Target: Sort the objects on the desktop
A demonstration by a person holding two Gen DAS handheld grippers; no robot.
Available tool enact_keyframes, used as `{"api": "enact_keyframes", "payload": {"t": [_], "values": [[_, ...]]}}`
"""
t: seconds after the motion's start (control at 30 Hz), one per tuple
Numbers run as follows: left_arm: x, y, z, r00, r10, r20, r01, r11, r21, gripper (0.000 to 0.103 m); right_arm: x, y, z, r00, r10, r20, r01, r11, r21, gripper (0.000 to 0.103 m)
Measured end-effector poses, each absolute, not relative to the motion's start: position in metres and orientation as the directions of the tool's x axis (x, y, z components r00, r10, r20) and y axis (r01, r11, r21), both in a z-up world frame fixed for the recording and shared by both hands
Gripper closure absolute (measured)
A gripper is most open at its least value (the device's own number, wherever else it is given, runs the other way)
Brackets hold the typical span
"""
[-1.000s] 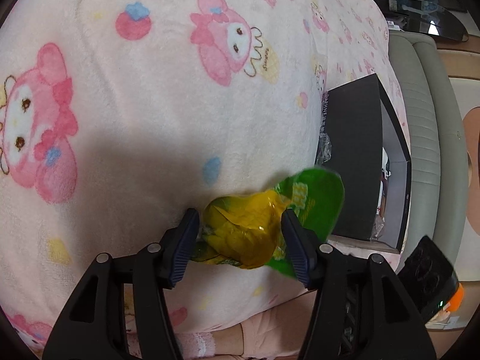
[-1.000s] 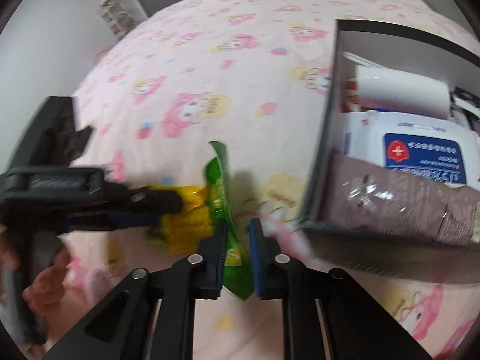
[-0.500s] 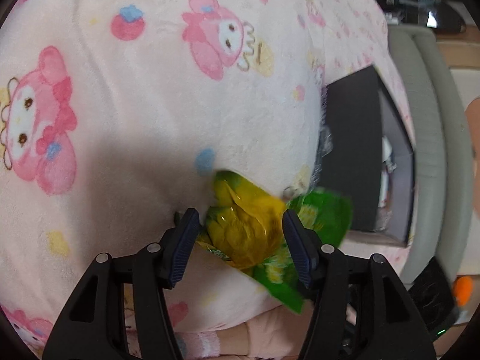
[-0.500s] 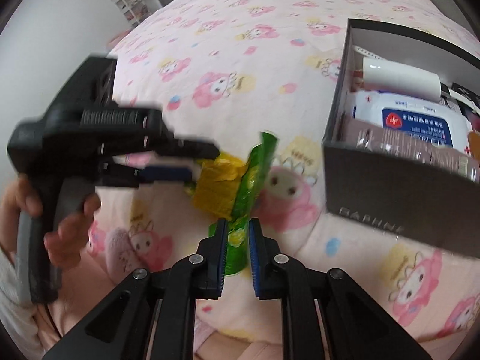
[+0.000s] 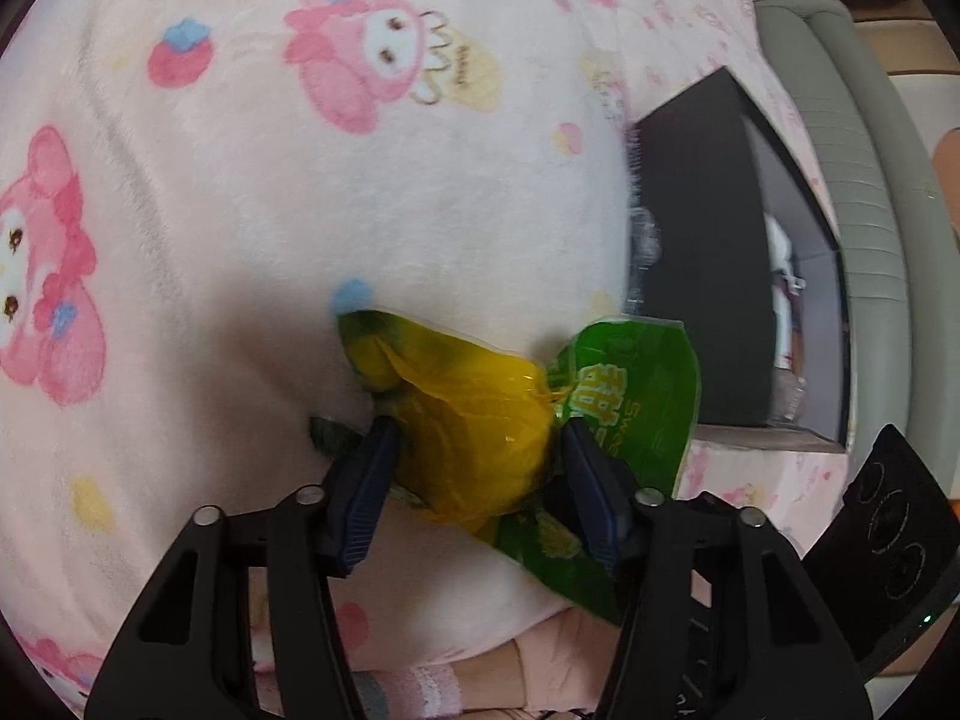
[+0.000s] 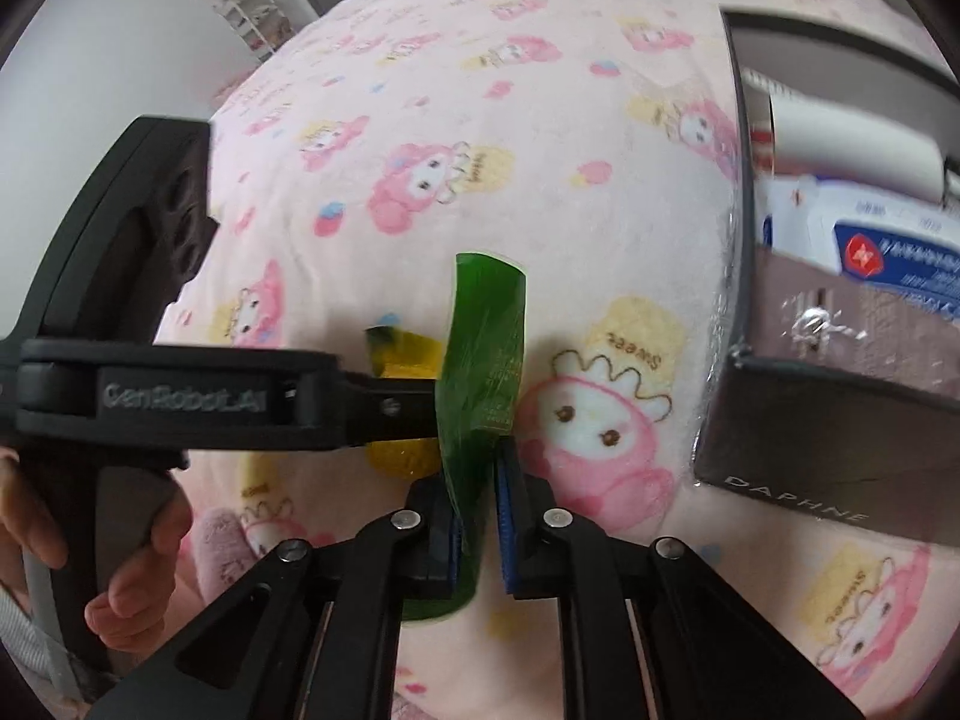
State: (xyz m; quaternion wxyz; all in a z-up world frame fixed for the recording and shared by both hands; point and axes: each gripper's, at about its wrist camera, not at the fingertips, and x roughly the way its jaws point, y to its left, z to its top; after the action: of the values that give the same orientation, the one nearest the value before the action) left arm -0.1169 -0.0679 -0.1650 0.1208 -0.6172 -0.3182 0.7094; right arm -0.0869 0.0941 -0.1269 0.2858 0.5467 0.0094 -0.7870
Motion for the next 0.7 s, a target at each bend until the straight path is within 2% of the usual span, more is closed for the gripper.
{"api": "enact_keyframes", "payload": {"t": [0.23,0.47,0.7], "values": [[-0.105,-0.064,-0.126,-0.301,0.649,-0.699,0.126,-0.7,-0.703,0.051,-0.072,0.107,-0.084,-0.335,-0.463,-0.821,0.477,-0.834,0.276,0.094],[-0.103,-0.044,-0.077,-0.396,0.659,-0.639,-0.001,-0.696,-0.718,0.051,-0.068,0.127,-0.043,-0.425,-0.477,-0.77,0.485,-0.838,0.251,0.094],[-0.14,0.008,-0.047,-0.398,0.687,-0.608,-0.082,-0.687,-0.722,0.051,-0.087,0.167,-0.011,-0.508,-0.464,-0.725,0.453,-0.86,0.233,0.094]]}}
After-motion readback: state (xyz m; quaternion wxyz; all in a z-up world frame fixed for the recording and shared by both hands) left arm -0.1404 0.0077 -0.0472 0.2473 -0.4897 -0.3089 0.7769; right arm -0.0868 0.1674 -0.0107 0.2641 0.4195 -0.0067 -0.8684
